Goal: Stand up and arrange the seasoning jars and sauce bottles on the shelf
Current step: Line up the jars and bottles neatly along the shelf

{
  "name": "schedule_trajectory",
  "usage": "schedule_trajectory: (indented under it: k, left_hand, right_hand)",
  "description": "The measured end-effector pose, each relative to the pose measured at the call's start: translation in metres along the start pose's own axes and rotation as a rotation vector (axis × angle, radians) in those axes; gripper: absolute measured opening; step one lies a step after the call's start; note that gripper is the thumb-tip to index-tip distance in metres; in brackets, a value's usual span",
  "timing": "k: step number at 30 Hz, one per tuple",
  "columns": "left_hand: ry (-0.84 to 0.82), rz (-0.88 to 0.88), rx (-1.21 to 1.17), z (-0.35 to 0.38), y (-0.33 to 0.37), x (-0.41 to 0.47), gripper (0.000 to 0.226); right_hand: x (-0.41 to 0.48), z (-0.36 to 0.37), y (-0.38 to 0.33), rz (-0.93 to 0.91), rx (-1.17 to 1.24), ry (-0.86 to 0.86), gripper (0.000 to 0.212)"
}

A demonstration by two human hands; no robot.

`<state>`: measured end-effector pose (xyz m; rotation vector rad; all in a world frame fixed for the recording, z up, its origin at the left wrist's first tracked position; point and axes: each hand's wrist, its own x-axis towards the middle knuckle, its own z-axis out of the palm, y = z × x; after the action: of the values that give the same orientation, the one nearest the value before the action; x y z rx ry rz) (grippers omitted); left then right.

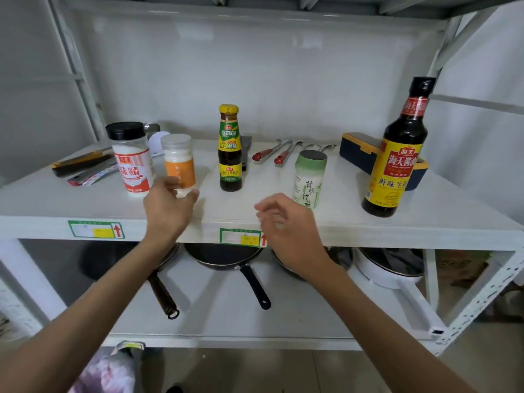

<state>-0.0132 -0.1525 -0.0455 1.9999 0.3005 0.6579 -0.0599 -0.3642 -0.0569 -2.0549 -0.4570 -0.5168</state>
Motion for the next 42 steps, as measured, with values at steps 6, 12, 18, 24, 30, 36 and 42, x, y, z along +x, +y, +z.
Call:
schedule_trajectory:
  k: [6, 12, 18, 24, 30, 36, 42]
  left_hand:
    - [-0.037, -0.108, 0.078, -0.001, -0.016, 0.048, 0.074]
    - [-0.154, -0.059, 0.083, 0.004, -0.019, 0.071, 0.057]
    - [-0.204, -0.014, 0.127, -0.002, -0.027, 0.067, 0.047]
    - [-0.267, 0.014, 0.175, -0.020, -0.025, 0.059, 0.049]
    - [-0.307, 0.043, 0.139, -0.040, -0.028, 0.047, 0.052]
    - [-0.325, 0.046, 0.123, -0.047, -0.030, 0.037, 0.060]
    - [-0.449, -0.016, 0.143, -0.061, -0.032, 0.043, 0.083]
  right_hand:
    - [0.087, 0.063, -0.002, 0.261, -0.179, -0.009, 0.035]
    - [0.122, 0.087, 0.017, 0.432, -0.036, 0.001, 0.061]
    - [0.121, 0.087, 0.015, 0.393, 0.012, 0.020, 0.048]
    - [0.098, 0.081, 0.005, 0.334, 0.032, -0.028, 0.042]
    - [0.084, 0.079, -0.005, 0.317, 0.012, -0.062, 0.051]
    - [0.077, 0.076, -0.009, 0.330, 0.011, -0.078, 0.053]
    - [0.076, 0.070, -0.009, 0.303, 0.053, -0.141, 0.061]
